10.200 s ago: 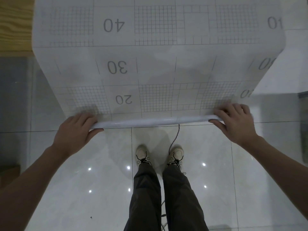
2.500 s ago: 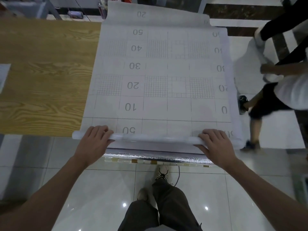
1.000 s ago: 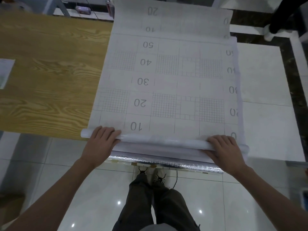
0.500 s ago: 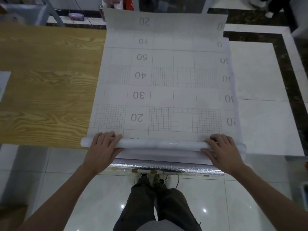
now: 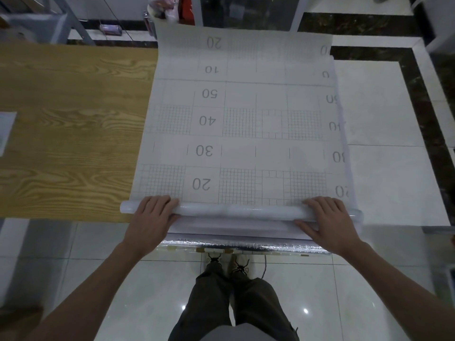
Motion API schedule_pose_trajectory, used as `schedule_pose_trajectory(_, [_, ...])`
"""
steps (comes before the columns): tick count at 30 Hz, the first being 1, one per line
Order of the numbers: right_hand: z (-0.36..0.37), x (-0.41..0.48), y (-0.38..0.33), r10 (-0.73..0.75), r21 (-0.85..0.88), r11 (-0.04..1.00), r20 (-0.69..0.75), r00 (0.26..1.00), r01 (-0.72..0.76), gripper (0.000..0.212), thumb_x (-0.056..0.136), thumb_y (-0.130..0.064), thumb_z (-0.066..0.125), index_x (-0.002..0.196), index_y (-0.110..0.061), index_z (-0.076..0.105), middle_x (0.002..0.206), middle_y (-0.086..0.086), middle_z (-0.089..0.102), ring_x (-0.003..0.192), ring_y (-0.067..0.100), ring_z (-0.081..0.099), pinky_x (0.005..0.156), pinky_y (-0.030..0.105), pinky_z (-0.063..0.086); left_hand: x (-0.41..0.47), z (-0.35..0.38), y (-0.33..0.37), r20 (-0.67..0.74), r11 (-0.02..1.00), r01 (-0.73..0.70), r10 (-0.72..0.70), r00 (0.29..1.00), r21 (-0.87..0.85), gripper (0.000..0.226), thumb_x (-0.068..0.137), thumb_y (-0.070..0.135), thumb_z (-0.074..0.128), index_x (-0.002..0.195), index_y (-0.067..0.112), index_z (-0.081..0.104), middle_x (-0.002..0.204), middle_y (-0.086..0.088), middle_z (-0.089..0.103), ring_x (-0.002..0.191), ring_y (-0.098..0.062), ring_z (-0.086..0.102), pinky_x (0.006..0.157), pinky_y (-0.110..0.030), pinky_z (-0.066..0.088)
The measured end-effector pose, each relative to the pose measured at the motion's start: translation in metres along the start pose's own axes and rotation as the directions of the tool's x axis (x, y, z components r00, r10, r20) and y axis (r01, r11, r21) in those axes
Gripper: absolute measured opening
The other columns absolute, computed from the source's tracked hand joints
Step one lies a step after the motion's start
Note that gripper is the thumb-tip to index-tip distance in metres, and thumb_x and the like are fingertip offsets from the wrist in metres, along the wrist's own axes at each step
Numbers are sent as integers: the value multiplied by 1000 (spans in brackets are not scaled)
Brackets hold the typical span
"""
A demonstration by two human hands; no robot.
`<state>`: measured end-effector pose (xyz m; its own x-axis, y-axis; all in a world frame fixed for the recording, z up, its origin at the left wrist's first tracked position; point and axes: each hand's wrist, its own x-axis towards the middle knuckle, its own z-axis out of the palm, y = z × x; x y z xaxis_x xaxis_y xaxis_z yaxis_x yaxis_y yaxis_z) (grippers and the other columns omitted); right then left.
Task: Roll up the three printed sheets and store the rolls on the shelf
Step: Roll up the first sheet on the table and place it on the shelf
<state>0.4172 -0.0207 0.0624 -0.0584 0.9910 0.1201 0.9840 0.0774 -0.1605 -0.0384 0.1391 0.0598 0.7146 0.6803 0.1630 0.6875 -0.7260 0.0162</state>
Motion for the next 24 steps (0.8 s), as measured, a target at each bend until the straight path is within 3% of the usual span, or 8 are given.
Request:
schedule_pose_trajectory(4, [2, -1, 1, 0, -11, 1000, -26, 1000, -1, 48, 97, -55, 50, 106, -10, 66, 105, 7, 62, 93, 29, 59, 85, 39, 43, -3, -4, 0, 24, 997, -6, 8, 1000, -78, 38, 99, 37, 46, 119, 8, 61, 116, -14, 60, 103, -33, 57, 97, -46, 42])
schedule_pose_trajectory(10, [1, -1, -5, 30, -16, 999, 4, 1000, -30, 55, 98, -58, 45, 117, -10, 64, 107, 7, 65, 96, 30, 61, 88, 41, 44, -4, -3, 0, 18, 997, -13, 14, 1000, -77, 36, 101, 31, 44, 124, 7, 60, 113, -13, 63, 99, -34, 60, 95, -46, 44])
schedule_pose_trajectory(14, [1, 1, -8, 36, -20, 999, 0, 999, -36, 53, 98, -60, 42, 109, -13, 64, 104, 6, 62, 94, 30, 60, 85, 41, 43, -8, -4, 0, 46, 993, -6, 12, 999, -115, 38, 98, 34, 50, 125, 8, 59, 122, -15, 60, 110, -34, 57, 101, -48, 42])
schedule_pose_trajectory(20, [1, -2, -18, 84, -32, 996, 15, 996, -84, 54, 94, -51, 54, 124, -7, 60, 109, 10, 64, 98, 32, 60, 91, 42, 42, -3, -5, 0, 53, 997, -9, 13, 998, -71, 39, 102, 30, 40, 127, 6, 58, 113, -15, 61, 98, -35, 59, 93, -46, 43])
schedule_pose_trajectory(24, [3, -2, -18, 100, -62, 993, -31, 994, -102, 46, 89, -51, 63, 111, -9, 65, 110, 11, 62, 98, 33, 59, 90, 42, 42, -3, -8, -2, 72, 995, -24, 31, 997, -96, 39, 99, 34, 45, 126, 9, 59, 119, -15, 59, 104, -34, 56, 96, -46, 42])
